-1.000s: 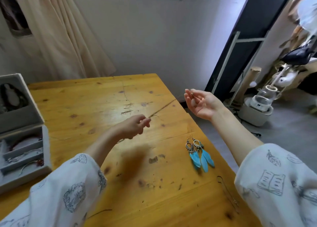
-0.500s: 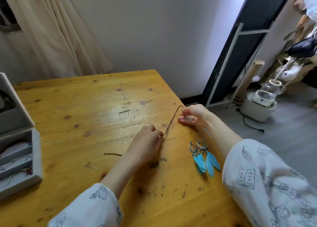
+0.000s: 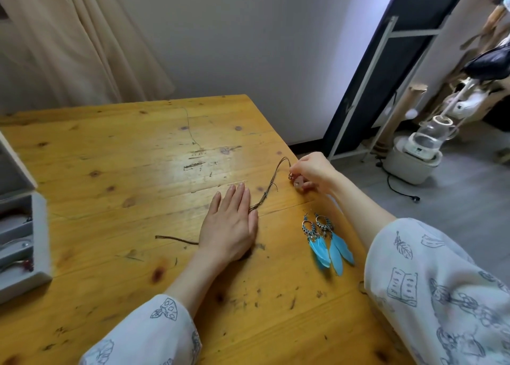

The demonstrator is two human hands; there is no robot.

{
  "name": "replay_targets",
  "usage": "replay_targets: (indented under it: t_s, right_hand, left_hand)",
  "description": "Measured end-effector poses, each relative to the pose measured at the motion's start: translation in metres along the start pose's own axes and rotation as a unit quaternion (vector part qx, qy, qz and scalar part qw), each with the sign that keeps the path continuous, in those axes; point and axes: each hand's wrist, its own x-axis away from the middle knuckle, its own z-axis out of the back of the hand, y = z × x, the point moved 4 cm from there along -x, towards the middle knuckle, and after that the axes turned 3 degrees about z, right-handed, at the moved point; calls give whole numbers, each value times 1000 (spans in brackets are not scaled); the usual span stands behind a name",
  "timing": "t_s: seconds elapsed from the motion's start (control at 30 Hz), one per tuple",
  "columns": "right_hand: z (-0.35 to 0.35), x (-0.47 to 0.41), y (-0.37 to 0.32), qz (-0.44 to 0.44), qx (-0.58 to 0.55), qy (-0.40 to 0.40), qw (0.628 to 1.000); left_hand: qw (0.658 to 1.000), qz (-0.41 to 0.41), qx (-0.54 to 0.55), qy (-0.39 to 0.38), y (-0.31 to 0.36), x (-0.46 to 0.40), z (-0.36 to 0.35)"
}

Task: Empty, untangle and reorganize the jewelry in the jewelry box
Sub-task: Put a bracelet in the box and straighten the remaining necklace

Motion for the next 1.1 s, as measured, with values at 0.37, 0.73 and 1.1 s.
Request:
replay_targets:
  t_s: [0.37, 0.73, 1.1]
  right_hand:
    - [2, -3, 2, 36, 82, 9, 996]
    - [7, 7, 6, 97, 170, 30, 980]
    - [14, 57, -7, 140, 172, 60, 973]
  left_hand:
    - [999, 32, 1, -13, 5, 2, 1]
    - [990, 134, 6, -52, 23, -12, -5]
    - [925, 104, 364, -24, -6, 4, 46]
